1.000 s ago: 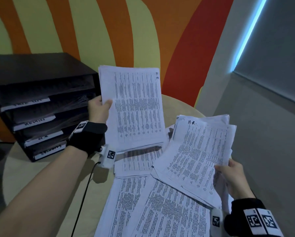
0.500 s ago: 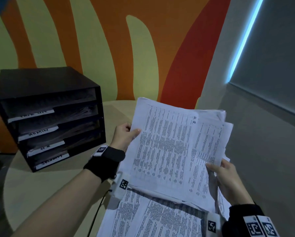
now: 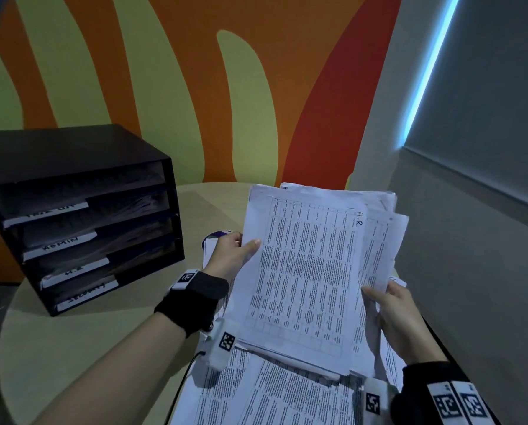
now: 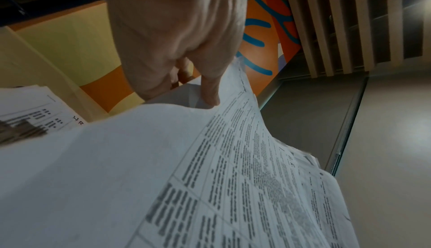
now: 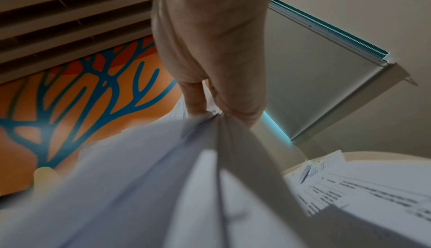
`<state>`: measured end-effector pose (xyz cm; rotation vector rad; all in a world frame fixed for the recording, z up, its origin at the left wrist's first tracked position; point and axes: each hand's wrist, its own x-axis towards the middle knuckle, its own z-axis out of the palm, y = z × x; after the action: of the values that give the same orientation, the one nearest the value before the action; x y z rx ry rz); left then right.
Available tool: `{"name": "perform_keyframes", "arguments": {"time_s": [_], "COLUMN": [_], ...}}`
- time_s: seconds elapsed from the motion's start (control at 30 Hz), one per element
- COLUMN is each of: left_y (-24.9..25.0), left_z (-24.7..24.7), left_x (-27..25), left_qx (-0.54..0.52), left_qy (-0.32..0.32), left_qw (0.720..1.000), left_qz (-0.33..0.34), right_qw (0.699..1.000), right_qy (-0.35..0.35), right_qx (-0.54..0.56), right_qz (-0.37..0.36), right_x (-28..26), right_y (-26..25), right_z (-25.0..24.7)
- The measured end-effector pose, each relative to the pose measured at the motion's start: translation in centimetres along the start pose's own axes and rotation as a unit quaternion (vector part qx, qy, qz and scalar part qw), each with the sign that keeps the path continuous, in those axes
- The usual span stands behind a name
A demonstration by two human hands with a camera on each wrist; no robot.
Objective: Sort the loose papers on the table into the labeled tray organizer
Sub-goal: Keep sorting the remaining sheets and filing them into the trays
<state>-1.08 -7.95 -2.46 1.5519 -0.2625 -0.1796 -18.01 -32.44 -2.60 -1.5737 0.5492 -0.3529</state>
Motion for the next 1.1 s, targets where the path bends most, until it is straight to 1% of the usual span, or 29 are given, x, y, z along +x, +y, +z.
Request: {"name": "perform_keyframes", "arguments": {"time_s": [0.07,0.13,0.17,0.23,0.33,0.4,0.47,0.53,0.57,0.6,0.63,0.7,0.73,0.77,0.8,0.87,0.9,0.97,1.1], "left_y": [-0.1,-0.2,-0.1,-0.1,1.4,2.7,3.9,4.4,4.4,4.2,3.6,1.9,0.9,0.0,-0.7,-1.4,-1.7,-2.4,-2.7], "left_z": [0.7,1.6,2.1,2.9,3.8,4.1,4.4,4.4,4.4,4.2,4.0,3.1,2.5,1.8,0.9,-0.8,-1.6,-2.7,-2.6], "left_x": [-0.2,-0.5,-0.7,-1.0,-1.7,-1.6,-1.7,-1.8,-1.7,-1.7,-1.5,-1.2,-0.9,-0.6,-0.3,0.3,0.6,1.2,1.4], "left_qx": [0.011,0.001,-0.006,0.006,0.010,0.008,-0.010,-0.025,-0.021,-0.008,0.020,0.123,0.189,0.259,0.325,0.435,0.475,0.516,0.553], "left_qy": [-0.021,-0.022,-0.028,-0.045,-0.042,-0.023,-0.009,-0.004,-0.013,-0.030,-0.058,-0.124,-0.133,-0.117,-0.081,-0.017,-0.004,-0.013,-0.016], "left_qw": [1.000,1.000,1.000,0.998,0.992,0.985,0.978,0.973,0.972,0.974,0.979,0.979,0.971,0.958,0.942,0.897,0.873,0.840,0.799], "left_qz": [-0.003,-0.012,-0.010,0.034,0.115,0.170,0.207,0.231,0.234,0.223,0.195,0.109,0.067,0.030,-0.006,-0.083,-0.115,-0.167,-0.235], "right_qw": [1.000,0.998,0.997,0.995,0.988,0.977,0.965,0.959,0.962,0.968,0.976,0.988,0.992,0.993,0.993,0.990,0.988,0.985,0.982], "right_qy": [-0.006,-0.016,-0.024,-0.038,0.006,0.040,0.047,0.038,0.031,0.019,0.006,-0.006,0.001,0.019,0.047,0.104,0.125,0.153,0.178], "right_qx": [0.030,0.063,0.067,0.040,-0.006,0.006,0.026,0.034,0.037,0.040,0.031,-0.001,-0.009,-0.009,-0.005,0.001,0.008,0.021,0.037], "right_qz": [-0.003,-0.003,-0.016,-0.079,-0.155,-0.208,-0.255,-0.278,-0.269,-0.246,-0.216,-0.153,-0.130,-0.116,-0.109,-0.097,-0.091,-0.080,-0.060], "right_x": [-0.3,-0.6,-0.9,-1.4,-2.1,-2.7,-3.3,-3.6,-3.4,-3.2,-3.0,-2.4,-2.1,-1.8,-1.5,-0.9,-0.6,-0.2,0.0], "right_y": [-0.5,-0.8,-0.9,-1.1,-2.2,-3.5,-4.5,-4.9,-4.8,-4.5,-4.1,-2.8,-2.1,-1.6,-1.2,-0.9,-0.8,-0.8,-1.0], "right_z": [0.7,1.5,2.0,2.6,3.0,3.0,2.7,2.4,2.2,2.1,2.0,2.0,2.0,1.9,1.8,1.4,1.0,0.2,-0.9]}}
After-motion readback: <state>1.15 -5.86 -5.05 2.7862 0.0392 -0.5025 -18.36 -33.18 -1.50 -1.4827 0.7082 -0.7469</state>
